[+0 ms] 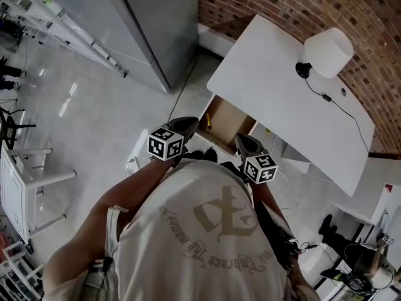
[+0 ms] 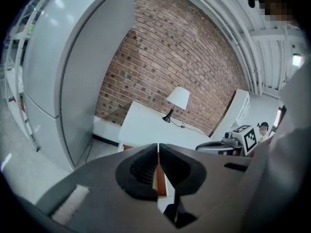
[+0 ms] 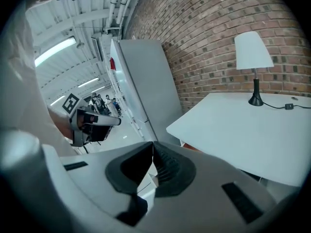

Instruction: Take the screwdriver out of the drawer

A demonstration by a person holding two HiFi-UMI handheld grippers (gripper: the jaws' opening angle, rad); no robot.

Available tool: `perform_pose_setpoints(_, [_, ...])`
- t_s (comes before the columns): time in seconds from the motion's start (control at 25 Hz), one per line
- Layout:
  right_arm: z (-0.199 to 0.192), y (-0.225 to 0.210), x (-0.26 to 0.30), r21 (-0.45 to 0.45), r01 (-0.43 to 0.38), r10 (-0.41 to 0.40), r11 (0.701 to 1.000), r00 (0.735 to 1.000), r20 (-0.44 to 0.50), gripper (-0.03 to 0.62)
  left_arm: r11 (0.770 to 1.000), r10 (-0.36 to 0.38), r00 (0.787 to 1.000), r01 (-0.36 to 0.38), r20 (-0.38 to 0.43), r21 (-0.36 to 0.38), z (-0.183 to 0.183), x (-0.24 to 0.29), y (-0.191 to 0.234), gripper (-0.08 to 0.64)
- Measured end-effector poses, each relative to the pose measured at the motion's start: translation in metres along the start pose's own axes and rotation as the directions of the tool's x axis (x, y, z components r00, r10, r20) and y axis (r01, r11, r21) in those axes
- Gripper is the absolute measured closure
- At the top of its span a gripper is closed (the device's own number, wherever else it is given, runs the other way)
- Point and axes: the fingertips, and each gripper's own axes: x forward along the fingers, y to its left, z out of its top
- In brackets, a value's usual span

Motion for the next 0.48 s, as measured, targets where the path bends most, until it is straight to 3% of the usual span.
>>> perform_pose_setpoints(0.48, [-0.003,-0.029,0.034,-0.061,-0.159,0.152,0.985,0.983,-0.099,0.586,0.985,0.163,0.984,-0.159,0.069,-0.064,0.004,0.001,0.008,0.546])
